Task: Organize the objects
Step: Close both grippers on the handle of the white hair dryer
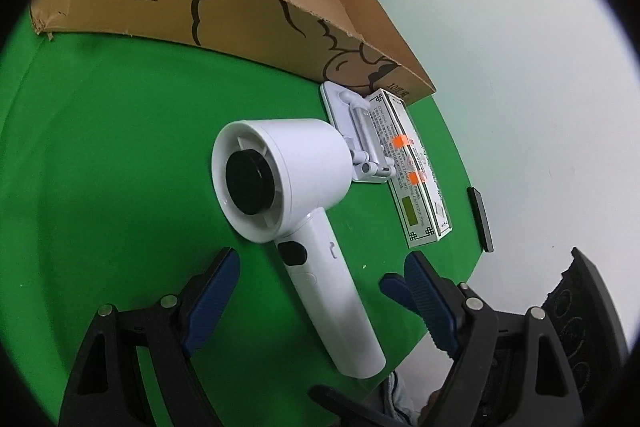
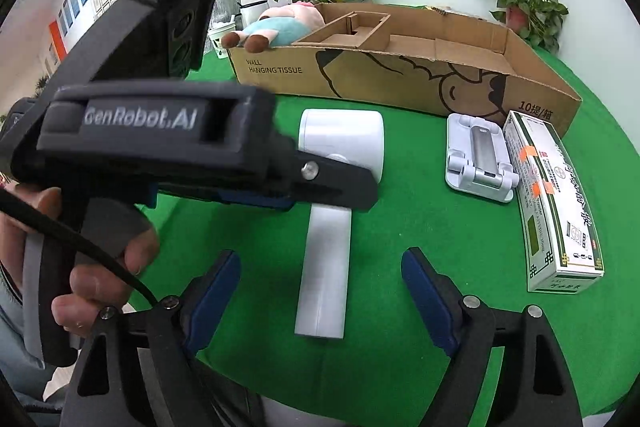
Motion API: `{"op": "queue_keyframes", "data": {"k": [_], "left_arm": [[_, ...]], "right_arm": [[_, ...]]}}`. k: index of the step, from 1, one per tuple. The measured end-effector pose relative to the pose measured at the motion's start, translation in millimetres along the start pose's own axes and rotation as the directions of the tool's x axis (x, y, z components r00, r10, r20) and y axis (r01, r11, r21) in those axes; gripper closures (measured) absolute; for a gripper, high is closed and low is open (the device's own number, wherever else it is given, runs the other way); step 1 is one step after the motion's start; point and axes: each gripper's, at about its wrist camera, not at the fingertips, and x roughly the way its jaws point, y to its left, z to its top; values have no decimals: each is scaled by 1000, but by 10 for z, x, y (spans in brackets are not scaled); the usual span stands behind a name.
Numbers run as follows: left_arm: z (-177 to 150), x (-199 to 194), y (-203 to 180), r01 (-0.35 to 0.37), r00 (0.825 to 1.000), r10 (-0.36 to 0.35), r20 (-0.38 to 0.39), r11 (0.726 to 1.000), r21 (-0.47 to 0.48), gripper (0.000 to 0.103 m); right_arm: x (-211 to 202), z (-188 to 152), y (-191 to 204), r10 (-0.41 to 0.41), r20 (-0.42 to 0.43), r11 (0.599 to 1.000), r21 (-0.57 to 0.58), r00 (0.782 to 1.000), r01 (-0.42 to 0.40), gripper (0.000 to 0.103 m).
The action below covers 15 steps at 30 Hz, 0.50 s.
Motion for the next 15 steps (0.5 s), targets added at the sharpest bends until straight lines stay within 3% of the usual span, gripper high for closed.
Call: {"op": "queue_keyframes", "data": {"k": [8,11,13,15], "left_arm": [[27,110,15,65,998,-66,-23,996,-55,36],[18,145,-29,71,997,-72,-26,997,-36,38],[12,152,-34,66,997,-67,-26,997,-32,45],[2,161,-17,57,998,-58,-28,998,-32,61]], "right_arm": [[154,28,-69,-36,-42,998,58,998,38,50],[172,35,-16,-39,-50,998,40,998,41,65],[192,16,37,-41,-63,999,32,997,43,69],[205,2,73,-61,-65,998,23,996,63,69]]}}
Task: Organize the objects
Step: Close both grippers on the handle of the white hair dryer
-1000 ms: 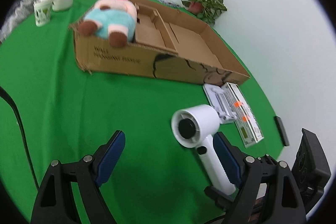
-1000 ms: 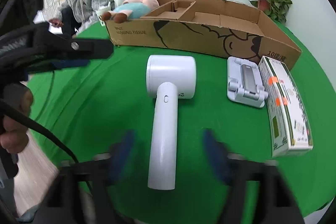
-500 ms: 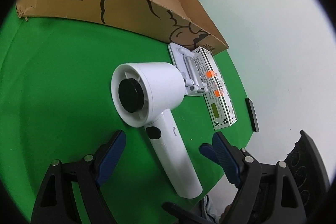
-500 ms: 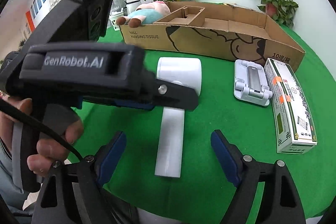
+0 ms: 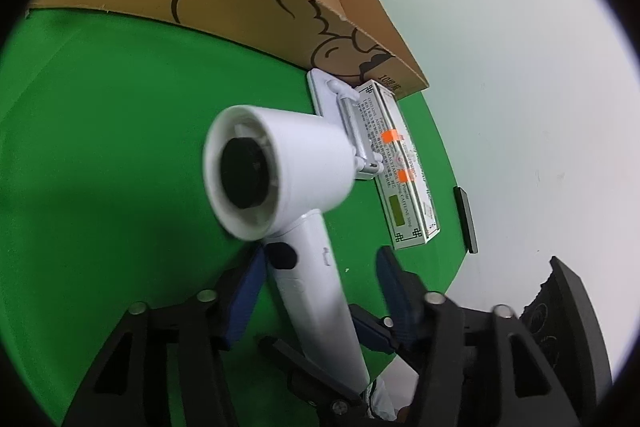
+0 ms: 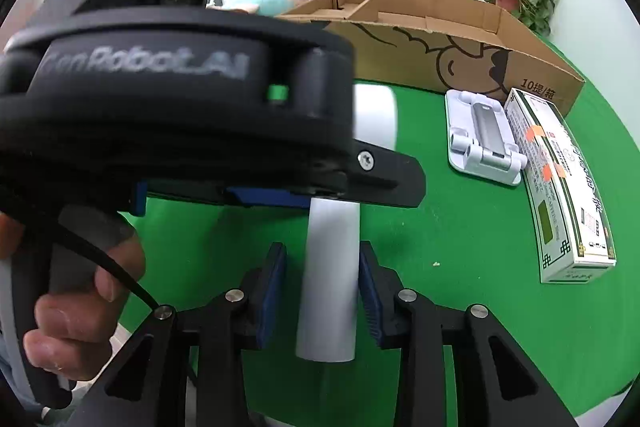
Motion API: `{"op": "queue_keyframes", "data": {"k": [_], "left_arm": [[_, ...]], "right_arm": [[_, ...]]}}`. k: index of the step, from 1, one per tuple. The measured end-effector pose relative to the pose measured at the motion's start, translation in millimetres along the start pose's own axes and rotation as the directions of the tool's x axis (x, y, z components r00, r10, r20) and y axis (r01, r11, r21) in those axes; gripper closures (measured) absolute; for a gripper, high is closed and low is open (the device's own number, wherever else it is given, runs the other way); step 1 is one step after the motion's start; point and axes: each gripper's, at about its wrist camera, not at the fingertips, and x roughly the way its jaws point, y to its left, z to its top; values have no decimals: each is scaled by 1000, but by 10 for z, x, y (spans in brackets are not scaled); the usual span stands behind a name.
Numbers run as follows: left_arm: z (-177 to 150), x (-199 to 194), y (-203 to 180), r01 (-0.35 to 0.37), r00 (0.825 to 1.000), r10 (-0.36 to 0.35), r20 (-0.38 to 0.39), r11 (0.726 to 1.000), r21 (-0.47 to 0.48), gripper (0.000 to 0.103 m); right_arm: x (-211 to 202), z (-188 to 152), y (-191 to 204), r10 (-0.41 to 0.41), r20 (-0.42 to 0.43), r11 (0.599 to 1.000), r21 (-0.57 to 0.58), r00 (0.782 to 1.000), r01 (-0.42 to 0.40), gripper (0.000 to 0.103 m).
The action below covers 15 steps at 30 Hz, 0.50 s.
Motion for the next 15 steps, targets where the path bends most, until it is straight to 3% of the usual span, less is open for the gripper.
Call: {"op": "queue_keyframes", "data": {"k": [3,15], "left_arm": [[-10,8,24,-10,1000,10,-2,1000,-3,70],[-40,37,-181,-44,999,45,-14,999,24,71]], "right_arm": [[-9,10,26,-16,-4,1000,-7,1000,16,71],[-48,-7,74,-61,-5,998,24,998,61,74]]}}
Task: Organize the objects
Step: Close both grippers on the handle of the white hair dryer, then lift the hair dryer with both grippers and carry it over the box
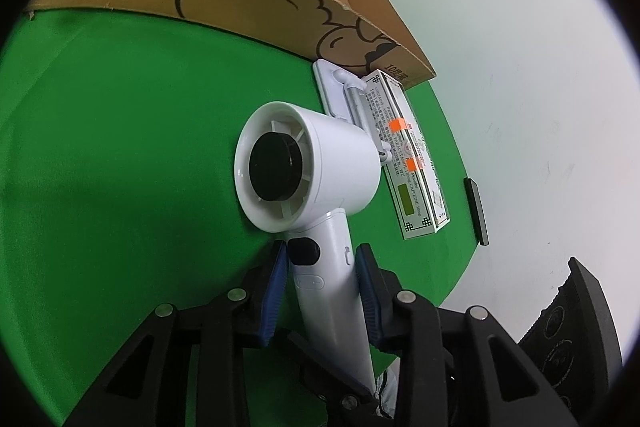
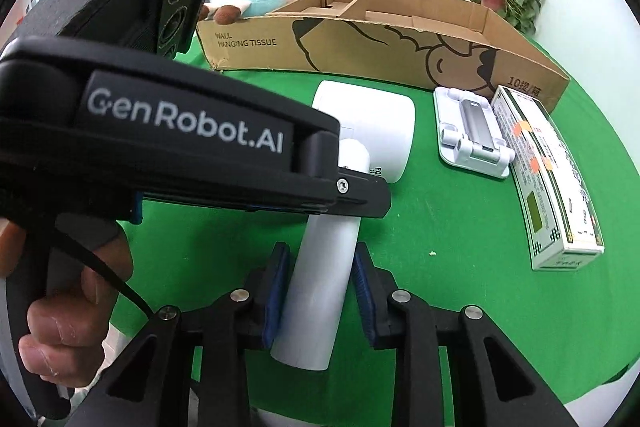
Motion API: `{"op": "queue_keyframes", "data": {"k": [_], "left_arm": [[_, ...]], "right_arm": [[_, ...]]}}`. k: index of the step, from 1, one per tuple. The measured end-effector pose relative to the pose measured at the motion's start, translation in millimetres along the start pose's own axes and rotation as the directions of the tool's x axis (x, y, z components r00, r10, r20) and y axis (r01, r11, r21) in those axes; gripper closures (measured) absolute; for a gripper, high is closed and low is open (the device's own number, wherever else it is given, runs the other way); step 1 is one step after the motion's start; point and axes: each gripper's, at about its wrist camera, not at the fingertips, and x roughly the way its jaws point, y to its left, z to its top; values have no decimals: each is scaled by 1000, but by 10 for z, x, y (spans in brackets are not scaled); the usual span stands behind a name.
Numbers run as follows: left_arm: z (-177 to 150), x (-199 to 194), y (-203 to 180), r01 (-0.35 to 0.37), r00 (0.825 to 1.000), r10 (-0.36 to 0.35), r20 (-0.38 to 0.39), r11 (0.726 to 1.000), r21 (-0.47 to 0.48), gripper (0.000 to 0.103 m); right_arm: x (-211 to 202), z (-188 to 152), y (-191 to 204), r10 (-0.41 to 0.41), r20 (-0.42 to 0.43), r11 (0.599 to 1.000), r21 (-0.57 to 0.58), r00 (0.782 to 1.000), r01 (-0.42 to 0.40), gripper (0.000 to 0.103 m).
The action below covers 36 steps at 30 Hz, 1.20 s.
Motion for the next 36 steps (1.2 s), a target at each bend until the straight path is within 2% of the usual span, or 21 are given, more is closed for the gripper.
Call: {"op": "queue_keyframes", "data": {"k": [8,18,27,28,36], "left_arm": [[146,-299,-341,13,998,-18,63,997,80,70],[675,-549,-934,18,988,-49,149,979,204,71],[1063,-655,-1178,15,979,-66,192,967,253,71],[973,-765,-1169,14,979,-66,194,967,255,71],[1281,-844,-1157,5,978,-56,199,969,248,71]], "right_arm": [[-297,100,-38,-31,86,999,16,996,29,75],[-723,721,-185,-89,213,996,42,973,81,75],[-931,1313,-281,-114,282,993,45,953,106,75],[-934,1365,-289,-115,286,993,48,951,105,75],[-861,1782,-355,-105,296,994,53,950,93,75]]}}
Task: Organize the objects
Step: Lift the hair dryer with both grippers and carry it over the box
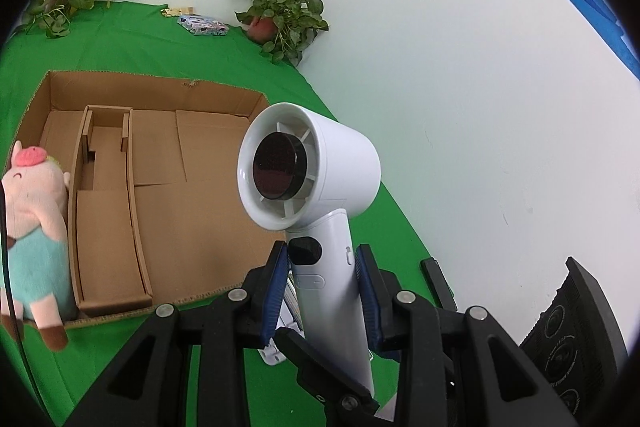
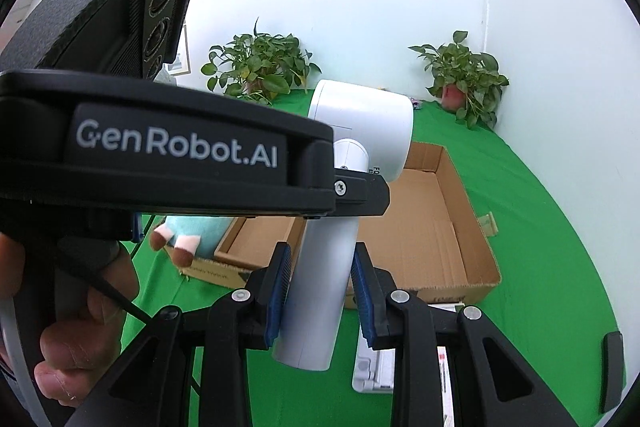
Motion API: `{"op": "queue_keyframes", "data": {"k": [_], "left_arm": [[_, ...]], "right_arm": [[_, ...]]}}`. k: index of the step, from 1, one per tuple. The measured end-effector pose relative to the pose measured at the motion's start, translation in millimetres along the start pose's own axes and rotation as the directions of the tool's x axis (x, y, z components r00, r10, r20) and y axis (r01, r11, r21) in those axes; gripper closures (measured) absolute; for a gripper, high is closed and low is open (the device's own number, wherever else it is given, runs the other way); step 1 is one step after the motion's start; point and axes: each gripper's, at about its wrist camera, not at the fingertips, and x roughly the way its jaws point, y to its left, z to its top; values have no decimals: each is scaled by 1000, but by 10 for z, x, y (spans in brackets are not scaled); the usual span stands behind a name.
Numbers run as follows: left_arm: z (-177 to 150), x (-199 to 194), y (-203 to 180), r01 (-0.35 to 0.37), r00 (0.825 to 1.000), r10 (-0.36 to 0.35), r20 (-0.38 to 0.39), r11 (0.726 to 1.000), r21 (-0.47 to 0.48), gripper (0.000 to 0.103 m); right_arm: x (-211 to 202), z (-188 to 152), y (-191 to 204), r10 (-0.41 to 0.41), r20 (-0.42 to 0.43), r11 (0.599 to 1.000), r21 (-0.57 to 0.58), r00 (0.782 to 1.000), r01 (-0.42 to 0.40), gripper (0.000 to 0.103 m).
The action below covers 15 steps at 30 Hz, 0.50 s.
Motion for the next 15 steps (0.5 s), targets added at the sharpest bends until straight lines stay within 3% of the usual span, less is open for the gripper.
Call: {"op": "queue_keyframes", "data": {"k": [15], "left_arm": [[472,541,505,-20,997,15,-72,998,-67,71]], "right_arm": [[780,477,-101,16,-96,1000,18,995,-14,75]]}}
